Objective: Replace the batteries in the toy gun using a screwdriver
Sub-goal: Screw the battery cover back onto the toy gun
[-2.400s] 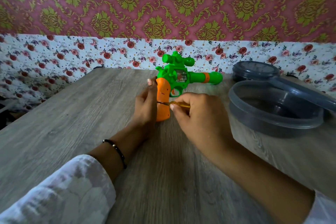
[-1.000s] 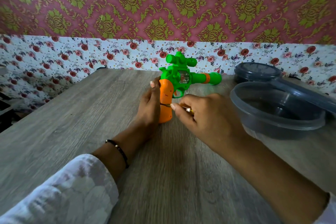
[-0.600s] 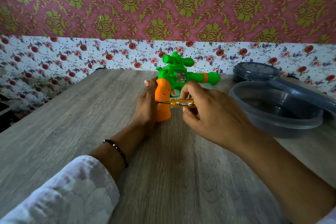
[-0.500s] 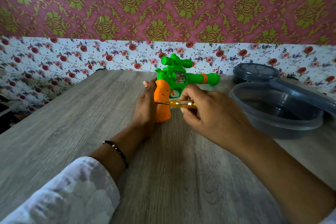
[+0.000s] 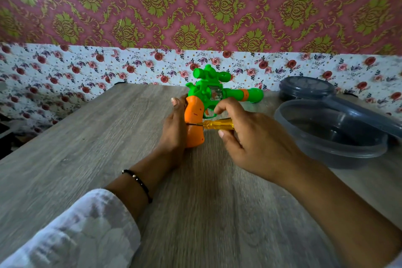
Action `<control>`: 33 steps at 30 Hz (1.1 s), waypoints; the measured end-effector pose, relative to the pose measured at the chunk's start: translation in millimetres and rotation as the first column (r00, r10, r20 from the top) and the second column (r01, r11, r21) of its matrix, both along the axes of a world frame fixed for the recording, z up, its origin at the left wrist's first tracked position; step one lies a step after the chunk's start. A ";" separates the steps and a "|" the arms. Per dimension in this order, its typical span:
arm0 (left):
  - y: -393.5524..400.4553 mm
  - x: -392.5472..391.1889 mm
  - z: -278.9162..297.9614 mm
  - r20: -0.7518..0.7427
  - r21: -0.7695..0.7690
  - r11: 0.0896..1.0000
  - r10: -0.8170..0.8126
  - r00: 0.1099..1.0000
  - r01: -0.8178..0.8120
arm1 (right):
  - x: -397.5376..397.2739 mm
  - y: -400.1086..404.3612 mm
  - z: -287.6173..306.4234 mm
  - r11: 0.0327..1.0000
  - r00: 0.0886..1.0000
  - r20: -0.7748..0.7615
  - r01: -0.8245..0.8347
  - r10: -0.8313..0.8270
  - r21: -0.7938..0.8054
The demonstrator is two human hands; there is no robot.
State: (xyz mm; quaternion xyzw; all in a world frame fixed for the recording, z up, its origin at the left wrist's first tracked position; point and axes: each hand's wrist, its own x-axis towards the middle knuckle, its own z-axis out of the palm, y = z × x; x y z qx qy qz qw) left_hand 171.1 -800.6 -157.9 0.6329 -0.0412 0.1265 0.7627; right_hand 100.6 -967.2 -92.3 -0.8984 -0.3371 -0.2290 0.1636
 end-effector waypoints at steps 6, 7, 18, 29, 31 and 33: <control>0.3 0.9 -2.9 -0.006 -0.014 1.000 -0.006 1.000 0.006 | 1.3 -0.4 -1.6 1.000 0.999 0.026 0.020 -0.019 -0.021; 0.5 1.0 -2.7 -0.009 -0.013 1.000 -0.005 1.000 0.004 | 1.7 -0.3 -2.6 0.999 0.999 0.038 0.037 -0.036 -0.024; 0.1 -0.1 0.1 -0.012 -0.039 0.999 -0.027 1.000 0.026 | -1.5 4.8 -1.7 0.997 1.000 0.027 0.006 -0.008 0.075; -2.0 0.0 -1.9 -0.010 0.068 0.997 0.026 1.000 -0.025 | -1.2 10.6 -7.0 0.991 0.961 0.247 0.103 -0.120 0.084; -2.4 -0.6 -2.1 0.009 0.094 0.995 0.029 1.000 -0.030 | -3.5 13.2 -6.6 0.993 0.970 0.218 0.093 -0.106 0.068; -3.8 -3.6 0.9 0.026 0.089 0.996 0.025 0.999 -0.027 | -5.7 13.5 -4.2 0.997 0.980 0.188 0.062 -0.071 0.052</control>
